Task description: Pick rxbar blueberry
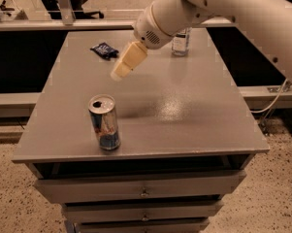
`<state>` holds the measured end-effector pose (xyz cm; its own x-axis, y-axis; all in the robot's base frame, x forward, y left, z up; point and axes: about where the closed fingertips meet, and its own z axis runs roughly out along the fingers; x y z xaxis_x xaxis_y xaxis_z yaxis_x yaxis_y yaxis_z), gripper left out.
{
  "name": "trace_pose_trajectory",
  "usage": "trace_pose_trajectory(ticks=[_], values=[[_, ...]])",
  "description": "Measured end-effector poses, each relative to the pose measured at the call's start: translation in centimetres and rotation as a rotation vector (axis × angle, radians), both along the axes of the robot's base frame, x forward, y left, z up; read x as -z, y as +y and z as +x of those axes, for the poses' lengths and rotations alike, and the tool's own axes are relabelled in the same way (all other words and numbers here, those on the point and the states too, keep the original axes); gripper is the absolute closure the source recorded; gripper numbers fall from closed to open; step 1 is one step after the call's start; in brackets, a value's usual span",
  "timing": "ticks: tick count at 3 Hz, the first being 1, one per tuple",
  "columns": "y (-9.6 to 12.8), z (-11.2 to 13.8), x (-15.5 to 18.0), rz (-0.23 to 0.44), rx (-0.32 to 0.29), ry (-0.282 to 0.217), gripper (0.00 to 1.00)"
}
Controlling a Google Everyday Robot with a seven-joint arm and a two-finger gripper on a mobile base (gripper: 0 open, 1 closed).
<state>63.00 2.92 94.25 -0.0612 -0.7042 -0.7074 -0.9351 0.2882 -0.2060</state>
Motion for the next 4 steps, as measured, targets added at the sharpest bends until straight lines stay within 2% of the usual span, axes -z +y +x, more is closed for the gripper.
trace_pose_trajectory(ticks=[1,2,3,4], values=[[4.1,4.6,1.6,0.104,0.031,-0.005,0.00],[6.9,8.7,3.2,0.175,0.092,0.003,0.00],[8.6,12.2,4.8,0.205,0.164,0.005,0.00],[9.3,14.8,6.5,0.215,0.224,0.013,0.00]])
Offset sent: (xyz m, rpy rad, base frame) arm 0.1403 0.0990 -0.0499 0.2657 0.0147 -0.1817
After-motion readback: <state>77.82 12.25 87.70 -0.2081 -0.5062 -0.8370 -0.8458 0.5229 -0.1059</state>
